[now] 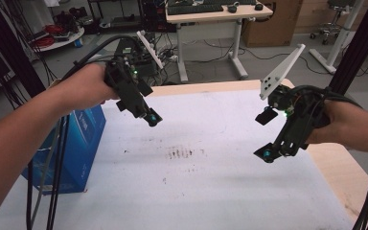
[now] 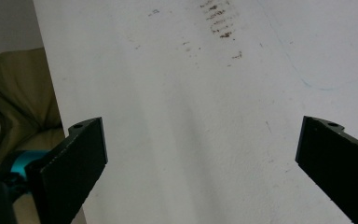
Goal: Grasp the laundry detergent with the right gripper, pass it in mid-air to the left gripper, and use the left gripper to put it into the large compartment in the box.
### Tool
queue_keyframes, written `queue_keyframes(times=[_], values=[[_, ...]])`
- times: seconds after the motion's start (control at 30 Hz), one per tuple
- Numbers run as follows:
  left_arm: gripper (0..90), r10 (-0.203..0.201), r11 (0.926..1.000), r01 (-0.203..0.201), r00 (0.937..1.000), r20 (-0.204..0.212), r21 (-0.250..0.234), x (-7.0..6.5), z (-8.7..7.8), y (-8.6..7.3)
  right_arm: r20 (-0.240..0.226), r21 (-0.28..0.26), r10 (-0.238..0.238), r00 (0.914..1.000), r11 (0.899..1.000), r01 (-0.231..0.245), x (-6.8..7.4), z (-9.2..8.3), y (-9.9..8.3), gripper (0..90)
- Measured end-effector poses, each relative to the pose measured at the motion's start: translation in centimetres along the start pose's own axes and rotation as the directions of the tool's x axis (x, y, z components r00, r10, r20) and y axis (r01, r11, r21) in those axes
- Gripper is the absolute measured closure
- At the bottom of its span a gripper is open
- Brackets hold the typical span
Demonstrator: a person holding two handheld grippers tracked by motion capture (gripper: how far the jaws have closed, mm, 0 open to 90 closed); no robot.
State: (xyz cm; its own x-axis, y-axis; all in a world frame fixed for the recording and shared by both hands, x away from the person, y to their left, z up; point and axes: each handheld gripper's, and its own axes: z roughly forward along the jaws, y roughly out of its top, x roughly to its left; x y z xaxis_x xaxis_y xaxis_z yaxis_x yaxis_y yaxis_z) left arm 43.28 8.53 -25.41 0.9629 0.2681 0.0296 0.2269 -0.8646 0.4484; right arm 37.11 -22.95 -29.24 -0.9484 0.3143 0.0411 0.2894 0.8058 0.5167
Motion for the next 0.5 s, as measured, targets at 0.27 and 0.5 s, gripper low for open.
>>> queue_keyframes(times=[0.27,0.5], values=[[1.6,0.007,1.0,-0.007,0.9999,0.012,0.0,-0.07,0.46,-0.02,-0.002,0.009,-0.001,1.0,1.0,0.001,0.02,0.07,0.05,1.1],[1.6,-0.009,1.0,0.009,0.9997,0.022,-0.001,0.13,0.53,-0.38,-0.002,0.005,0.001,1.0,1.0,-0.001,-0.02,0.21,0.13,1.1]])
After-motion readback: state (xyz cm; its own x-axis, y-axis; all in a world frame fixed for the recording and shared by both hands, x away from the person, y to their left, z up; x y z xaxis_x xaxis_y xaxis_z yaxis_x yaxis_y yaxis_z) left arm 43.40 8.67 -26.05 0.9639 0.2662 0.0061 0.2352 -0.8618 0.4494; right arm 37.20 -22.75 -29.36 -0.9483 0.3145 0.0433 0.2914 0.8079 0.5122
